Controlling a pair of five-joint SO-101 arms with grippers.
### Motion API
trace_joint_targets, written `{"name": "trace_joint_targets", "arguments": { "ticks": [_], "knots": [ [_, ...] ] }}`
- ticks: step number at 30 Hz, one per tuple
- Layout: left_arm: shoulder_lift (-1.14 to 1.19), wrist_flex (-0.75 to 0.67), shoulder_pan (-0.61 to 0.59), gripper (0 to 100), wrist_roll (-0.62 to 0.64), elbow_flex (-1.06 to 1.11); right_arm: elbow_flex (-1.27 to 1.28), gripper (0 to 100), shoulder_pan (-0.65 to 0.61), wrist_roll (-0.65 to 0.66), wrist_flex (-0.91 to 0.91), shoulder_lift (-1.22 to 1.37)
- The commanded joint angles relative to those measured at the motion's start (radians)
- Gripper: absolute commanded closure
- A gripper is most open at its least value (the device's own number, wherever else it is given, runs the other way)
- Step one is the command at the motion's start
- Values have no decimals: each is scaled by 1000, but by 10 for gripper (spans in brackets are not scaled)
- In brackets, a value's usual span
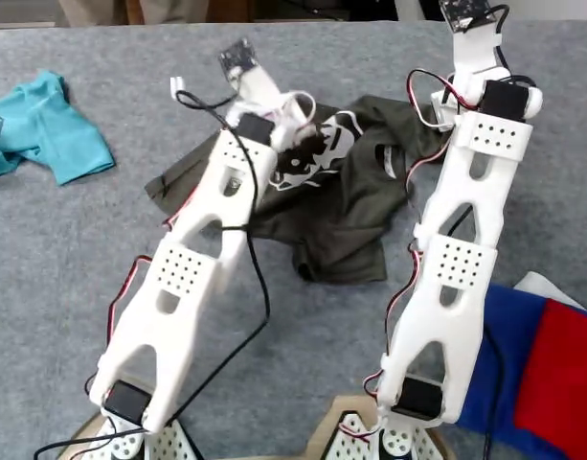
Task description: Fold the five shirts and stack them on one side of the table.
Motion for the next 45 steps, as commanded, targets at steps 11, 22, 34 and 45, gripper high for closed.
{"name": "trace_joint_targets", "arguments": {
  "ticks": [11,22,34,45],
  "knots": [
    [-24,106,-43,981,-3,-256,-38,994,18,0,-20,-7],
    [73,-120,-25,871,11,-12,-36,994,16,0,-20,-4],
    [84,-193,2,916,-18,37,-36,994,16,0,-21,-4],
    [84,-186,43,934,-101,46,-36,994,18,0,-21,-4]
  ]
}}
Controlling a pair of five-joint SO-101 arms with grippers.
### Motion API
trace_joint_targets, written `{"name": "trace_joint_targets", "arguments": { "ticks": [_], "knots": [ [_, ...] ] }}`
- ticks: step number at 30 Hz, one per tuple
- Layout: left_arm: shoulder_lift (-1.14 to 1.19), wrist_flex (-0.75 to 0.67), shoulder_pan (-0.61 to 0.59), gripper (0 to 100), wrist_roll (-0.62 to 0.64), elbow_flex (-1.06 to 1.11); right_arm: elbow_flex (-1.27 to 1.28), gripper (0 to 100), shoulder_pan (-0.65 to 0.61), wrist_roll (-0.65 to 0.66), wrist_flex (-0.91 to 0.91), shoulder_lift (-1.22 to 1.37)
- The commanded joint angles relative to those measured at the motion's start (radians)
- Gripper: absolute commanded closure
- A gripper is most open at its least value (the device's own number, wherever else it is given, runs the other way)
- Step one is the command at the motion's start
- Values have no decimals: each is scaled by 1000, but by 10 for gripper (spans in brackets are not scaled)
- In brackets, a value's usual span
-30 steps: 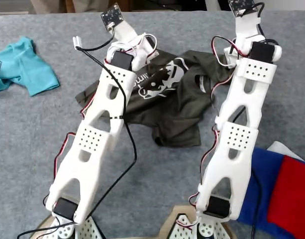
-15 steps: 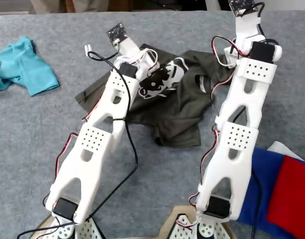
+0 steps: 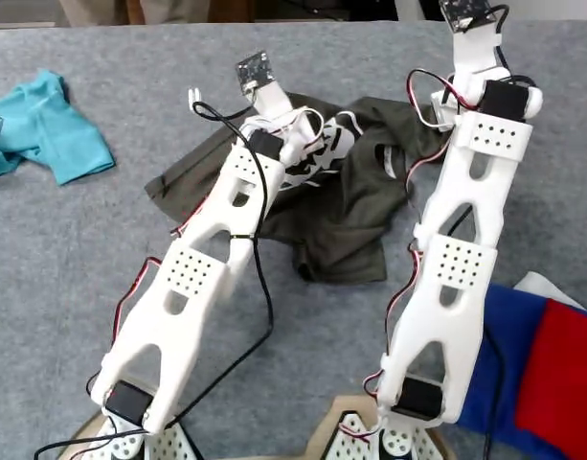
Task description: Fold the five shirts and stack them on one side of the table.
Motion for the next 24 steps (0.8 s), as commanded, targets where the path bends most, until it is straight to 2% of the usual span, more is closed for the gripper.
{"name": "trace_joint_targets", "arguments": {
  "ticks": [1,3,11,19,24],
  "knots": [
    [-24,-9,8,941,-11,-6,-36,994,18,0,-21,-4],
    [-24,-9,5,981,-11,-6,-36,994,18,0,-21,-4],
    [-48,0,-49,981,-11,-57,-36,994,18,0,-20,-4],
    [-113,210,-63,981,-11,-348,-38,994,18,0,-15,-10],
    [-117,249,-66,981,-8,-382,-38,994,18,0,6,-41]
  ]
}}
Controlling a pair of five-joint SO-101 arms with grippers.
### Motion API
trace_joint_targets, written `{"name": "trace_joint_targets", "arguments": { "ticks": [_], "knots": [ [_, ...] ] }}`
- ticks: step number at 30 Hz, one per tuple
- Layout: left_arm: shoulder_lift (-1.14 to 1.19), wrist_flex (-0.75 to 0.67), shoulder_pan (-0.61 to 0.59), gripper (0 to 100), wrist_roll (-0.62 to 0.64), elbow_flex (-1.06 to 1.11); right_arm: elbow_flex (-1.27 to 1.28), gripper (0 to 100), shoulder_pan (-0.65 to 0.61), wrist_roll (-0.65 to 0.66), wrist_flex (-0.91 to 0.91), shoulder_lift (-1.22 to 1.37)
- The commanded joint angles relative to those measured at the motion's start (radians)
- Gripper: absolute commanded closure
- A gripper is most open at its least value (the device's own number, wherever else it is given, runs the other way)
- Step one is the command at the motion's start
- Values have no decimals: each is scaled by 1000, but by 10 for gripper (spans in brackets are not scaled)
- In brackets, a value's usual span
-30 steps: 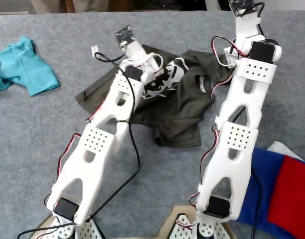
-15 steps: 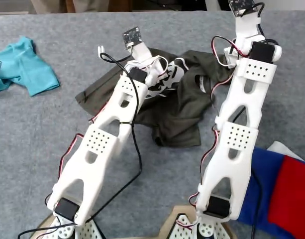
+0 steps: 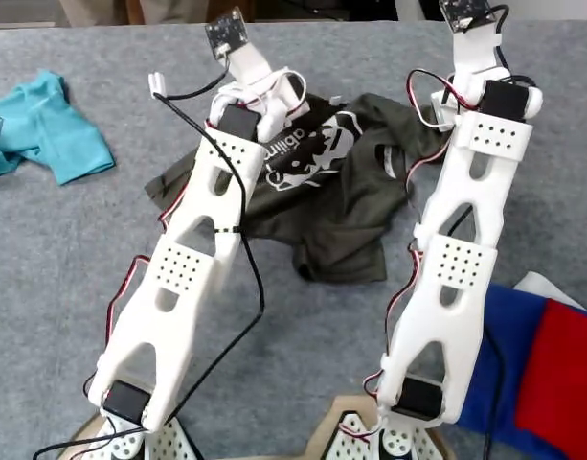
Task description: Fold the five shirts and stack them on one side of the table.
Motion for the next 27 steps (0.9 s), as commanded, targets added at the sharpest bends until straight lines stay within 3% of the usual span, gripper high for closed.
{"name": "trace_joint_targets", "arguments": {
  "ticks": [1,7,14,27],
  "knots": [
    [-85,14,-17,981,-8,-58,-38,994,18,-2,8,-50],
    [-254,115,-51,981,-11,-57,-38,994,7,-21,43,-174],
    [-495,235,-114,981,-11,-57,-36,994,-4,-29,140,-530],
    [-970,428,-227,981,-21,-51,-31,994,-4,-256,189,-1161]
  ]
}}
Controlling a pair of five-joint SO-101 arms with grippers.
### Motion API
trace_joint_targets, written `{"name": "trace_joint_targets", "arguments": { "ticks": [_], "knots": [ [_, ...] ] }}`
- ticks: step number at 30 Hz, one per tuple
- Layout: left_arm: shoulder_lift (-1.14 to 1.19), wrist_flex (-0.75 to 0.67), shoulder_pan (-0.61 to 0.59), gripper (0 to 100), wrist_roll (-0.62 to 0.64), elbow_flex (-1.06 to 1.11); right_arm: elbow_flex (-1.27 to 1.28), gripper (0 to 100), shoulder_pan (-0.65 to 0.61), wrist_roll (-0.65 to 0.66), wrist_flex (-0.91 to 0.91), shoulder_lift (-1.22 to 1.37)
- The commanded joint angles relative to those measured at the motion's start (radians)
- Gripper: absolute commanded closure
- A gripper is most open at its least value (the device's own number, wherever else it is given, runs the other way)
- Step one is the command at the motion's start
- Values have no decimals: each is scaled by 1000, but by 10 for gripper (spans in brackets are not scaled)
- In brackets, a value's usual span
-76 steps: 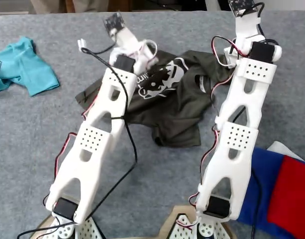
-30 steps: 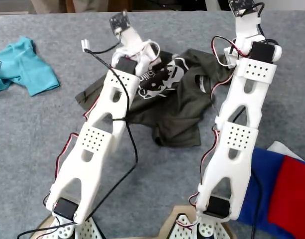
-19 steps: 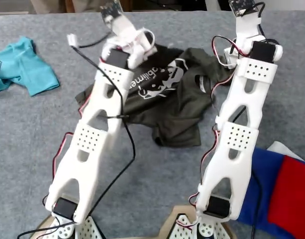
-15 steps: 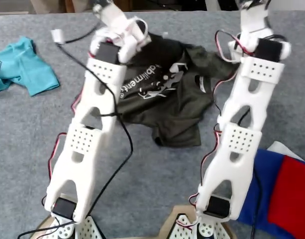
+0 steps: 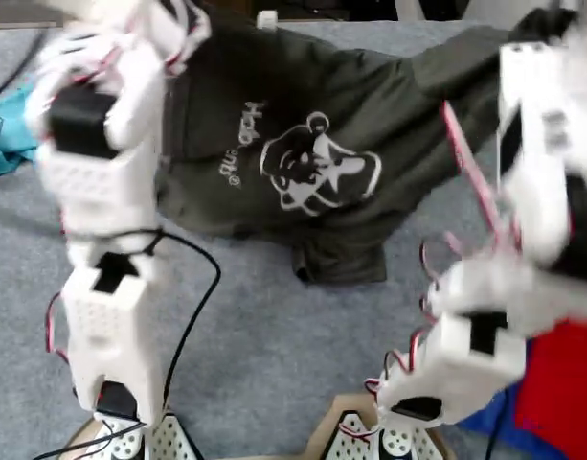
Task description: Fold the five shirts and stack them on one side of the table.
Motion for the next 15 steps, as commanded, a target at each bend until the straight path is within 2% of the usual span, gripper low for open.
{"name": "trace_joint_targets", "arguments": {
  "ticks": [1,5,9,12,15],
  "knots": [
    [-162,32,-32,981,-8,-38,-28,994,-4,-60,9,-208],
    [-306,87,-84,981,5,-35,31,993,-2,-54,-12,-363],
    [-398,169,-98,981,3,-34,211,993,-2,3,-126,-464],
    [-366,218,-91,981,3,15,412,993,-2,77,-150,-483],
    [-280,218,-28,981,5,180,615,993,4,140,-118,-486]
  ]
}}
